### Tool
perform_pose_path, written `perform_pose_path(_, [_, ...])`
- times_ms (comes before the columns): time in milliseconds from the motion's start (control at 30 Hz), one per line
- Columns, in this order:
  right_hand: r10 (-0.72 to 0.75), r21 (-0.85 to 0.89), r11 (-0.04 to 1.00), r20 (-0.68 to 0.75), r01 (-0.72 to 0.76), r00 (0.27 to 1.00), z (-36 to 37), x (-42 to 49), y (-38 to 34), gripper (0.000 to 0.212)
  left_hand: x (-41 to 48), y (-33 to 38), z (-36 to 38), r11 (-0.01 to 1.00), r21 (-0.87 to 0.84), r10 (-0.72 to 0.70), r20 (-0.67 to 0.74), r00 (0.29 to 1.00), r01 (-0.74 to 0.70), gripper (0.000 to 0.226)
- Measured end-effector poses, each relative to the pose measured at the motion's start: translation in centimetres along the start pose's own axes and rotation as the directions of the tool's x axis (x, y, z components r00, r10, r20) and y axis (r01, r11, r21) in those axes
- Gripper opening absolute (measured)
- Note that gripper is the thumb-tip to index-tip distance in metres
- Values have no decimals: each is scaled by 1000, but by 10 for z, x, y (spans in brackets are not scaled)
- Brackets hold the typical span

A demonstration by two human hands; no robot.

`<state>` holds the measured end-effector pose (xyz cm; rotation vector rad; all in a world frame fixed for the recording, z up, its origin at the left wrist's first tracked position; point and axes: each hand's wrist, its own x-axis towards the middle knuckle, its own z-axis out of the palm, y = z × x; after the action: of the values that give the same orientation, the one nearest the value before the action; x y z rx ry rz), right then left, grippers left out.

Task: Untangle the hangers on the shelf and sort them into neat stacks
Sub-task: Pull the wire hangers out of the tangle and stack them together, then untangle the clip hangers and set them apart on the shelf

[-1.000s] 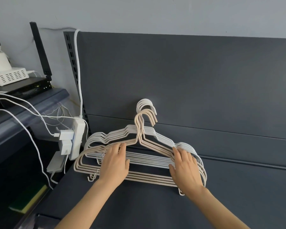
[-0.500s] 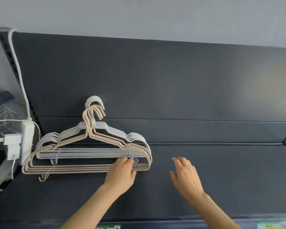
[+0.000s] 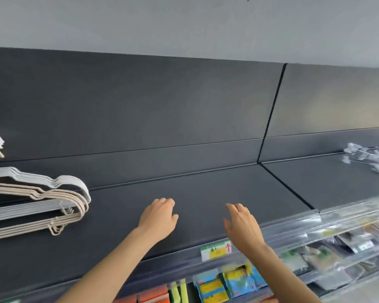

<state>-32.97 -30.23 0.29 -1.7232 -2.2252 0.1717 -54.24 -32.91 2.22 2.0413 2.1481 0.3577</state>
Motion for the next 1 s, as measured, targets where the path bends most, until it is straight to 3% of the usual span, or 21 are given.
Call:
perform_pose_path(500, [211,17,978,-42,-210,977,-70,-2,192,42,84,184,68,980,-32,200,69,977,-199,36])
perform_pose_path(633, [225,-14,974,-43,-226,973,-83,18,243,36,121,234,89,968,-65,249,76,965,-244,37])
perform_pose_path(1000, [280,-5,960,-63,-281,958,-117,92,373,46,239,362,126,939,-87,340,97,936,-332,37])
